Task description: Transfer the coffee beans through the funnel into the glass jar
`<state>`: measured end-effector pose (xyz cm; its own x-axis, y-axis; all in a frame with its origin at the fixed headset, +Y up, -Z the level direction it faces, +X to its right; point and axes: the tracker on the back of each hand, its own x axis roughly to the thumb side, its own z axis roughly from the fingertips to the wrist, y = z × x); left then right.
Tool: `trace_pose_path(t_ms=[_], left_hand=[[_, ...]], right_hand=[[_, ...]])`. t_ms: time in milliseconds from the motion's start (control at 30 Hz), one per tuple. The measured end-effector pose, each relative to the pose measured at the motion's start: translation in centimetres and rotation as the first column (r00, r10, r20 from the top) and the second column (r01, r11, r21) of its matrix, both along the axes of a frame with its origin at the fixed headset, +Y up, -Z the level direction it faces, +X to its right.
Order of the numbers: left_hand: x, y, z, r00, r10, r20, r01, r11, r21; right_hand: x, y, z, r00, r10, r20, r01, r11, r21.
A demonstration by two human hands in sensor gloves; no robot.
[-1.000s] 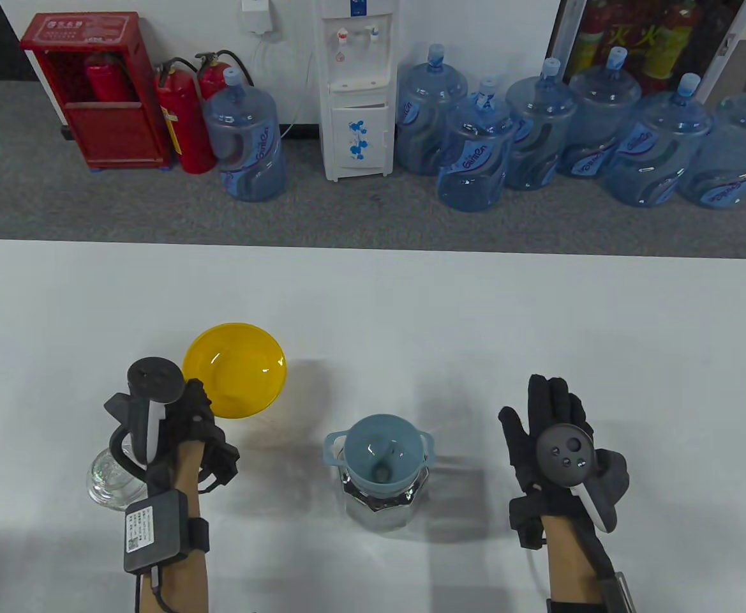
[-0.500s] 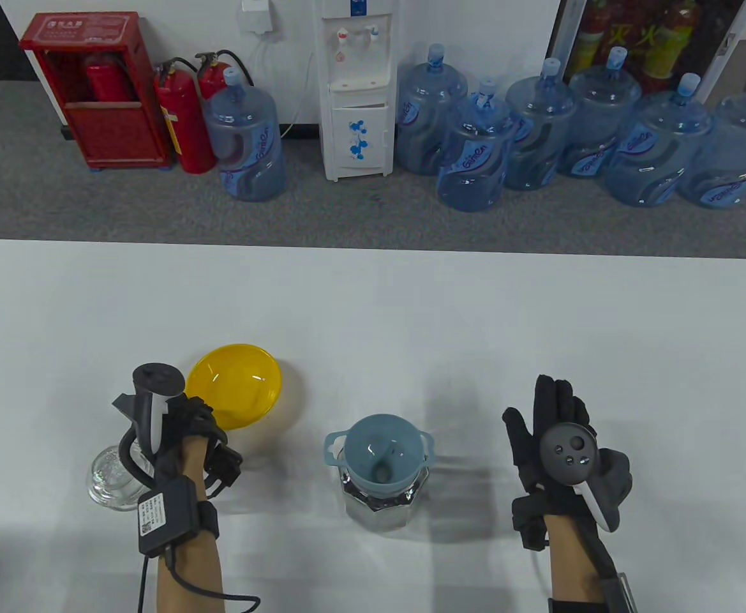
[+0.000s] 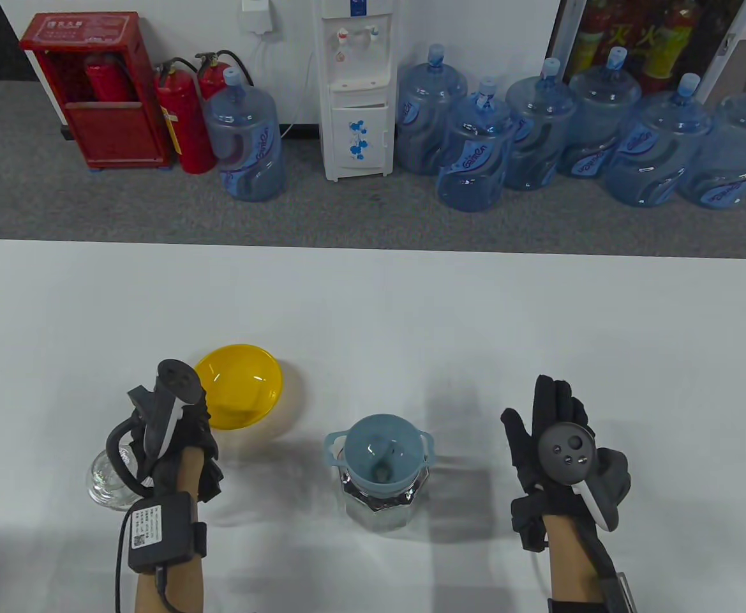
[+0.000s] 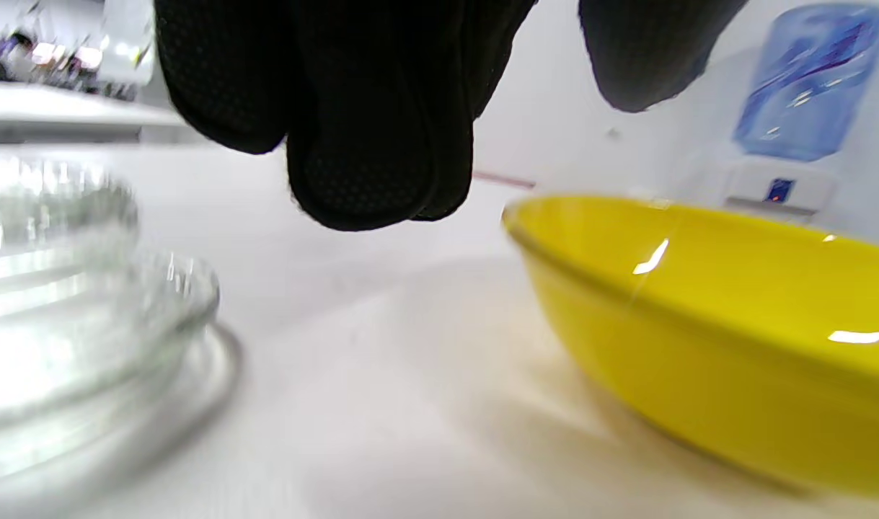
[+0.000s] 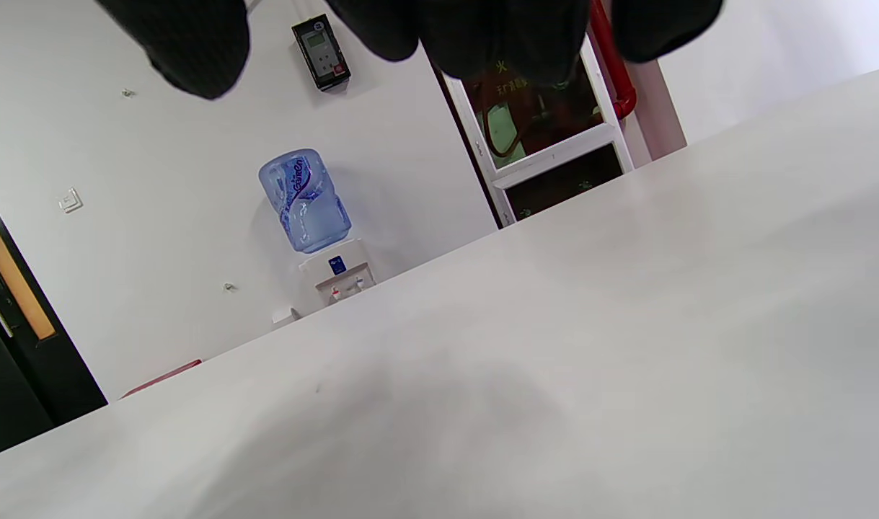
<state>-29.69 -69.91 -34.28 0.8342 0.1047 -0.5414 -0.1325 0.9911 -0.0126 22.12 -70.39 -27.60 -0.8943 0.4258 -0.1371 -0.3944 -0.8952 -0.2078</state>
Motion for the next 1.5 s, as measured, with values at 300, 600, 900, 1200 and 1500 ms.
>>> trace_pose_path(t_ms=[300,600,900,1200,1500], left_hand=[[6.5,6.9,2.8,0.899,0.158,0.409,-0.195,0.979,0.050],[14.9,8.8,4.4,0.666,0.311,0.678,-0.254,0.949,-0.186],[17.7,7.5,3.8,0.671,0.294,0.681,-0.148,0.953,-0.266],[15.8,9.4,4.0,0.587,0.454,0.670,-0.359,0.888,-0.287],[8.5,14.3,4.5,0.656,0.407,0.636,-0.599,0.793,0.110]], right_hand=[[-0.7,0.1,0.1,1.000,0.002,-0.026,-0.002,1.000,-0.003],[-1.4,0.3,0.3,0.999,0.002,-0.053,-0.002,1.000,-0.001],[-1.4,0.3,0.3,0.999,-0.010,-0.053,0.010,1.000,0.006],[-1.2,0.3,0.3,0.999,-0.011,-0.042,0.011,1.000,0.005],[-1.2,0.2,0.3,0.999,0.007,-0.033,-0.007,1.000,0.005]])
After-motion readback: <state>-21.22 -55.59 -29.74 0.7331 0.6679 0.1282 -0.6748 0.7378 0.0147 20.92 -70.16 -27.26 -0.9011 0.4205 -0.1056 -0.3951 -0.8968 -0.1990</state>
